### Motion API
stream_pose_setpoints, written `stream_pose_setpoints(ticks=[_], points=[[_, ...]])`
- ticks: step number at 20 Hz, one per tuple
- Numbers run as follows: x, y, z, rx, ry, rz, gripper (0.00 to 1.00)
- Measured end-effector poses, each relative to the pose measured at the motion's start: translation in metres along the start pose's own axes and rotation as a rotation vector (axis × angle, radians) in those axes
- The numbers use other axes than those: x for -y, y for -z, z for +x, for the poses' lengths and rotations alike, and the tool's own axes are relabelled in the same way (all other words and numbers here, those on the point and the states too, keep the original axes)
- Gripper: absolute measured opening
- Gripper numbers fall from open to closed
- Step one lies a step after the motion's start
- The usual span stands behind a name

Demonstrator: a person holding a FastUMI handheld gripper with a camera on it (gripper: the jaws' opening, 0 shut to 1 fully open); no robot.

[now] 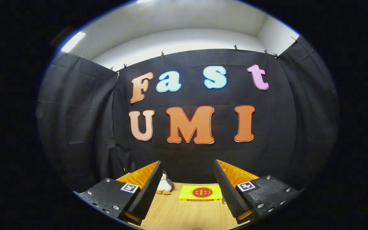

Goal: Open the storage box then place both shoes into the box .Put the left shoe in first, then the right shoe, with the right side of both shoes facing outward in a uniform manner.

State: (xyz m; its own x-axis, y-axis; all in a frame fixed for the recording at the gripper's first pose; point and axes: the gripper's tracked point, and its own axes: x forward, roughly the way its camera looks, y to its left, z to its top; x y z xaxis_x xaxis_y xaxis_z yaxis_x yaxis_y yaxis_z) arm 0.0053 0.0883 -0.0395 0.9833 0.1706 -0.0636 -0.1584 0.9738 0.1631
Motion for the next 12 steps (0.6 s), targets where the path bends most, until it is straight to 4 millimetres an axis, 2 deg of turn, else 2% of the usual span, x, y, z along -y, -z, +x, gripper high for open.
stream_pose_setpoints(ticks=[12], points=[[0.0047,-0.0037,-0.0038,0.005,0.005,0.051,0.96]])
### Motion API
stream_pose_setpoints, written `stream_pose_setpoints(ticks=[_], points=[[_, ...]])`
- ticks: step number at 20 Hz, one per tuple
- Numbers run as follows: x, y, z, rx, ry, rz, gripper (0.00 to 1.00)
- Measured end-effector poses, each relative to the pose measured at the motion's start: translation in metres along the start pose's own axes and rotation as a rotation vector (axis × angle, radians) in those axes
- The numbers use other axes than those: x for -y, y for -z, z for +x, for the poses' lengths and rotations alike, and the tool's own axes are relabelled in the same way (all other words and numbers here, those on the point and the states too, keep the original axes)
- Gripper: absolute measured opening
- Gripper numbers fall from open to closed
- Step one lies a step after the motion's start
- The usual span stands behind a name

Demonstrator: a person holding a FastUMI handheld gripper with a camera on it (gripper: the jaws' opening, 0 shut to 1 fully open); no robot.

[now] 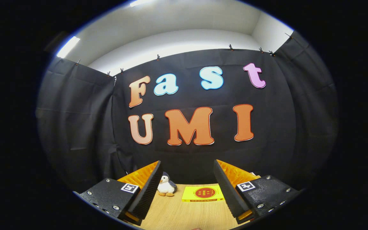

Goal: Open the storage box then place both shoes into the box .Put the left shoe in first, then the right shoe, with the right side of both shoes facing outward in a uniform manner.

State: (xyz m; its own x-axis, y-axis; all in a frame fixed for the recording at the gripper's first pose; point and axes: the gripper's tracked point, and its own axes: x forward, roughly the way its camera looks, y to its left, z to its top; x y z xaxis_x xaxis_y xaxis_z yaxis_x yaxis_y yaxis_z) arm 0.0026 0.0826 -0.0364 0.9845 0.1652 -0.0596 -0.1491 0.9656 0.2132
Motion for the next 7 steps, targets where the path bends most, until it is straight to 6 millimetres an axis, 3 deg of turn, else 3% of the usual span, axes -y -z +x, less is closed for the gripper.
stream_pose_setpoints(ticks=[7], points=[[-0.0041,0.0002,-0.0009,0.002,-0.005,-0.014,0.96]])
